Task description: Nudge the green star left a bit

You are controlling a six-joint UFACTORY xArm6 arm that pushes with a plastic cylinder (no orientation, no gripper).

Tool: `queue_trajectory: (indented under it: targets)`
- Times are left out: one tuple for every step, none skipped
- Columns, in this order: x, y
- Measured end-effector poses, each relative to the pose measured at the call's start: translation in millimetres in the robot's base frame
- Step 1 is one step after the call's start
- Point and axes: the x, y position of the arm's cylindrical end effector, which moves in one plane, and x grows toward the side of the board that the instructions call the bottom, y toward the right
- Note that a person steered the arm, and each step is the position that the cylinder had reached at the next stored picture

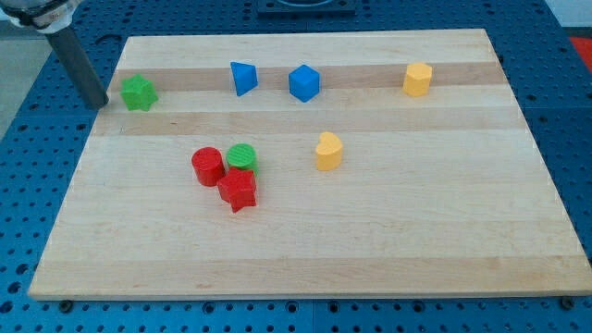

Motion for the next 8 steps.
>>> queue_trajectory:
  targets:
    - [-24,1]
    - [-81,1]
    - [-96,34]
    - [-75,69]
    - [-46,90]
    - [-16,91]
    - [-24,91]
    - [-66,89]
